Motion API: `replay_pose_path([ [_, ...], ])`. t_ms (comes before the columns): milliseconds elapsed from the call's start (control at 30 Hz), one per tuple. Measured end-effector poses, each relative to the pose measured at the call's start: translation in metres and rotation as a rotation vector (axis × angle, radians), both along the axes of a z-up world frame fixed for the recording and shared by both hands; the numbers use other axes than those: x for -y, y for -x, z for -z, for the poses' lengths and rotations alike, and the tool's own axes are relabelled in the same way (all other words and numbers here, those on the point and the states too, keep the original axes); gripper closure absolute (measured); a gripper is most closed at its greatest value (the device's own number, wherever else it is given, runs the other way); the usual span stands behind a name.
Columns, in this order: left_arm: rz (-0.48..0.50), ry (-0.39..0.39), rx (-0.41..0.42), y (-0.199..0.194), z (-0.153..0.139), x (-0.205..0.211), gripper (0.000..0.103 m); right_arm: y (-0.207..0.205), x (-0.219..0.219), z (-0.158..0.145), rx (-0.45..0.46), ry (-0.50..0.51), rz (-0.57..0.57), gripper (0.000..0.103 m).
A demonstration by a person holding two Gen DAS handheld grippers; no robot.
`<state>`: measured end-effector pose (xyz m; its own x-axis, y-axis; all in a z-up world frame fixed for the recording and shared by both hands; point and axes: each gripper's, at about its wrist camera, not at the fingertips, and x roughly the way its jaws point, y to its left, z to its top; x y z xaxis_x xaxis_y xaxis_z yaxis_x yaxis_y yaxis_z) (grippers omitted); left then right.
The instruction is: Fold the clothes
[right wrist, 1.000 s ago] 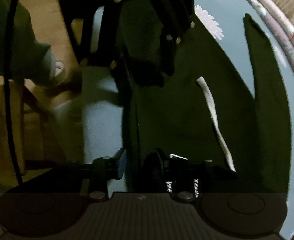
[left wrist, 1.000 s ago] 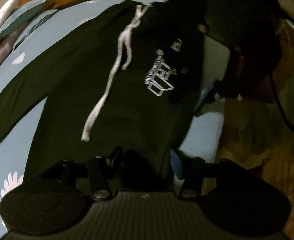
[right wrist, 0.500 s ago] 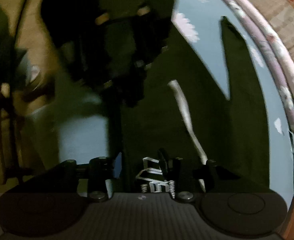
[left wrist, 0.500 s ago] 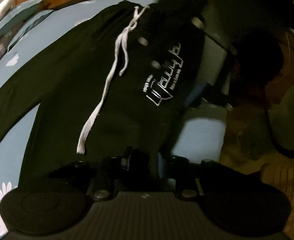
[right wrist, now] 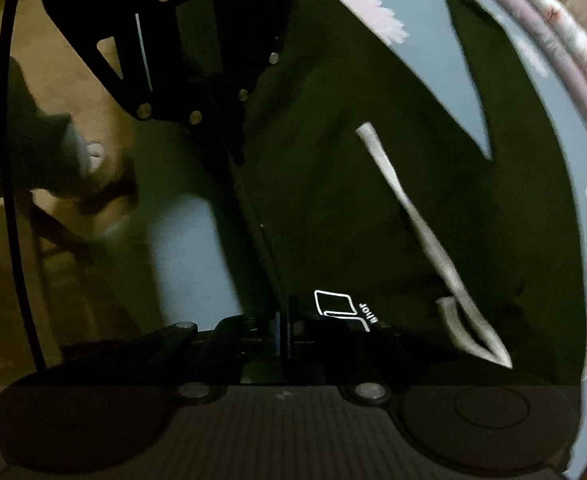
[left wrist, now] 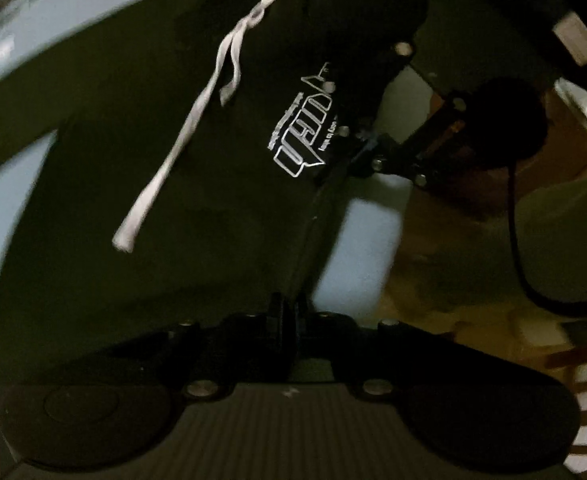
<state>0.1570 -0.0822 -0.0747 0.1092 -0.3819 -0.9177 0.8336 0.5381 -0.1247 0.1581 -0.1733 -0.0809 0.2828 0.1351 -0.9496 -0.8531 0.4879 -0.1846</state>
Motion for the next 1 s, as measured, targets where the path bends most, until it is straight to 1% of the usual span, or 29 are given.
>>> replay_pose_path([
  [33,-0.001,-0.005,-0.007,0.002,0.001,-0.001,0.100,0.005,-0.003,0.002,0.003,0.010,-0.012,0.099],
  [67,-0.001,-0.011,-0.009,0.004,0.002,-0.001,0.100,0.010,-0.006,0.004,0.015,0.025,-0.024,0.094],
  [133,-0.012,-0.021,-0.021,0.005,0.003,-0.003,0.094,0.019,-0.010,0.006,0.029,0.038,-0.044,0.091],
  [200,-0.050,-0.016,-0.032,0.003,-0.001,-0.009,0.093,0.022,-0.009,0.002,0.035,0.030,-0.048,0.072],
  [267,-0.094,-0.024,-0.047,0.000,-0.008,-0.021,0.089,0.022,-0.007,-0.002,0.040,0.021,-0.031,0.066],
  [333,-0.144,-0.037,-0.053,-0.002,-0.016,-0.034,0.081,0.022,-0.002,-0.007,0.053,0.018,-0.011,0.063],
  [400,-0.215,-0.061,-0.062,-0.003,-0.024,-0.053,0.079,0.021,0.004,-0.010,0.067,0.024,0.013,0.059],
  [500,-0.355,-0.112,-0.072,-0.003,-0.036,-0.098,0.065,0.019,0.016,-0.015,0.077,0.028,0.055,0.059],
  [533,-0.405,-0.130,-0.074,-0.004,-0.039,-0.112,0.062,0.018,0.019,-0.017,0.075,0.027,0.070,0.058],
  [600,-0.549,-0.167,-0.075,-0.007,-0.042,-0.150,0.062,0.015,0.026,-0.022,0.070,0.024,0.106,0.056],
  [667,-0.731,-0.192,-0.058,-0.007,-0.041,-0.190,0.061,0.012,0.030,-0.026,0.067,0.023,0.146,0.055],
  [767,-1.045,-0.228,-0.021,0.001,-0.038,-0.258,0.061,0.004,0.035,-0.032,0.058,0.019,0.214,0.054],
  [833,-1.254,-0.237,-0.013,0.010,-0.031,-0.301,0.061,-0.003,0.037,-0.036,0.054,0.017,0.261,0.053],
  [933,-1.461,-0.264,0.019,0.027,-0.025,-0.354,0.061,-0.015,0.034,-0.043,0.061,-0.002,0.340,0.052],
  [1000,-1.531,-0.283,0.055,0.037,-0.018,-0.380,0.061,-0.026,0.030,-0.047,0.063,-0.025,0.387,0.047],
])
